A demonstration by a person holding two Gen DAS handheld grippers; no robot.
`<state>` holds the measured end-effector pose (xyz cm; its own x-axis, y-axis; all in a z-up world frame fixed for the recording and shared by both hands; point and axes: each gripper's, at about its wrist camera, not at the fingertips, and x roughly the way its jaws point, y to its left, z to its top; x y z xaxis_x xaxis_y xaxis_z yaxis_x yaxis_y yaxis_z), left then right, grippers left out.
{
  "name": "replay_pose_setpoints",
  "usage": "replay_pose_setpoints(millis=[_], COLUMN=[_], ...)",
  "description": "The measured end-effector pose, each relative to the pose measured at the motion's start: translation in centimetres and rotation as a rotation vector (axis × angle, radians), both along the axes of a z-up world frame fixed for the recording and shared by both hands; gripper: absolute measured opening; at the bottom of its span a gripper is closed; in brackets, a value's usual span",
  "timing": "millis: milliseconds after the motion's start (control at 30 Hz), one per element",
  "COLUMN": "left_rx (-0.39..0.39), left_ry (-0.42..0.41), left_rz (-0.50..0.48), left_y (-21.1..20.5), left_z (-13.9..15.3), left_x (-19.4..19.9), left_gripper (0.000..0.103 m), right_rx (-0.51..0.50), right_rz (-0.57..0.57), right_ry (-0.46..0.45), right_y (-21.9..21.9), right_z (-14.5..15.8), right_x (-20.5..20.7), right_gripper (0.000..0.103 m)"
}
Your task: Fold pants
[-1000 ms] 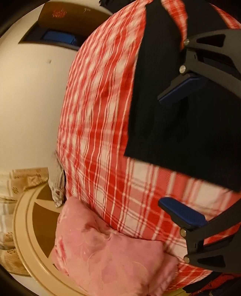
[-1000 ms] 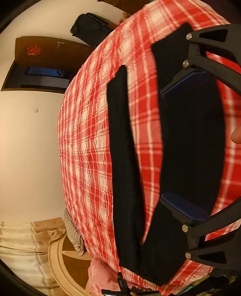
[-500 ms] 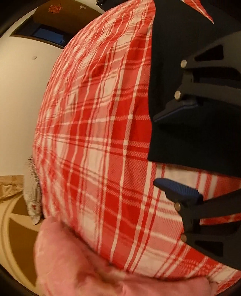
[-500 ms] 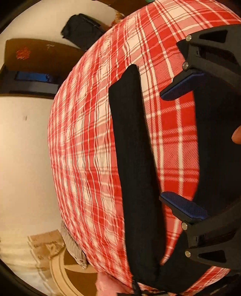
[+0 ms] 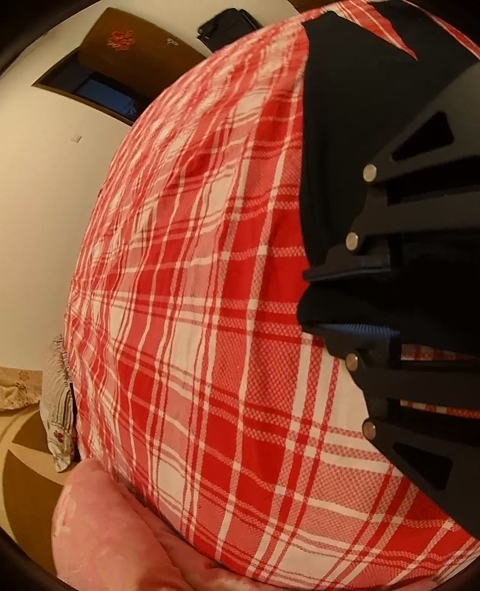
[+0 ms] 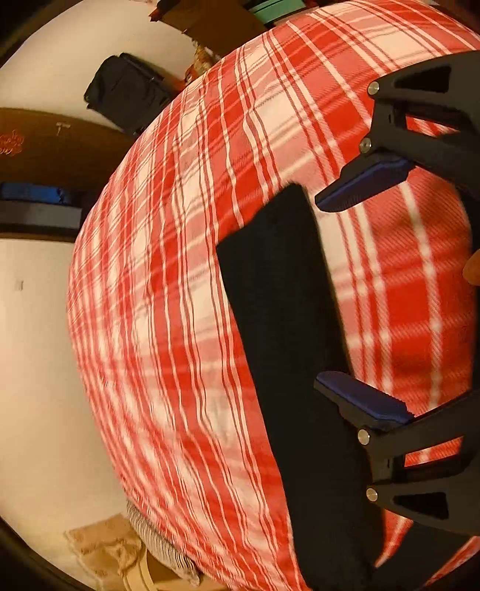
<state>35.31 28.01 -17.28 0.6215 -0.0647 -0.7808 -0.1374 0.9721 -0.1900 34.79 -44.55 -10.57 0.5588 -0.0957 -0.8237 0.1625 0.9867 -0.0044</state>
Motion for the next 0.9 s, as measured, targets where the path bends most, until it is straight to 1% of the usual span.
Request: replay_pose_setpoints(millis=[33,100,167,200,300,400,500,667,700,733,767,800,833,867,900], left_rx=[0.018,0.022,0.028,0.036,0.048,0.069,0.064,0.058,0.063,0.068,0.072,0.071,0.067,0.066,0.074], left_ry=[0.001,-0.007,-0.007,-0.009,-0.022,-0.029,-0.024,-0.022,-0.022,-0.021,-0.022,-0.022,-0.026,-0.028,-0.024], left_rz=[0.006,0.018,0.017,0.011,-0.046,-0.053,-0.054,-0.052,-0.046,-0.033,-0.014,-0.007,0.000,-0.001,-0.014], left_y=[-0.1,-0.1,-0.2,-0.3,-0.9,-1.2,-1.2,-1.0,-1.1,-1.0,-0.8,-0.8,-0.7,-0.7,-0.9], left_z=[-0.1,-0.2,-0.2,-0.2,-0.2,-0.3,-0.5,-0.6,-0.6,-0.6,-0.5,-0.5,-0.4,-0.4,-0.4], left_x=[0.0,0.0,0.1,0.2,0.1,0.1,0.2,0.2,0.2,0.2,0.2,0.1,0.1,0.1,0.1], left_gripper=[0.030,0.033,0.034,0.033,0.015,0.014,0.013,0.014,0.016,0.023,0.025,0.027,0.028,0.028,0.027], right_rx=[-0.006,-0.010,-0.001,0.017,0.066,0.076,0.086,0.121,0.131,0.138,0.121,0.086,0.089,0.117,0.120], right_rz=[-0.007,-0.032,-0.058,-0.071,-0.089,-0.070,-0.059,-0.031,-0.023,-0.014,-0.005,0.007,0.024,0.037,0.042], right_ry=[0.010,0.030,0.027,0.028,0.045,0.079,0.084,0.127,0.133,0.140,0.145,0.137,0.131,0.123,0.113], right_y=[-0.5,-2.1,-3.4,-4.3,-5.8,-6.3,-6.7,-7.1,-7.0,-7.0,-6.7,-6.4,-6.2,-6.2,-6.0], right_z=[-0.2,-0.5,-0.7,-0.9,-1.7,-2.8,-3.6,-5.6,-5.9,-6.1,-6.2,-6.2,-6.1,-5.9,-5.6], right_x=[0.5,1.9,2.9,3.6,5.6,7.9,9.7,12.2,12.4,12.4,12.5,12.4,12.4,12.2,12.0], right_gripper=[0.089,0.089,0.089,0.089,0.089,0.089,0.089,0.089,0.081,0.058,0.049,0.031,0.021,0.013,0.012])
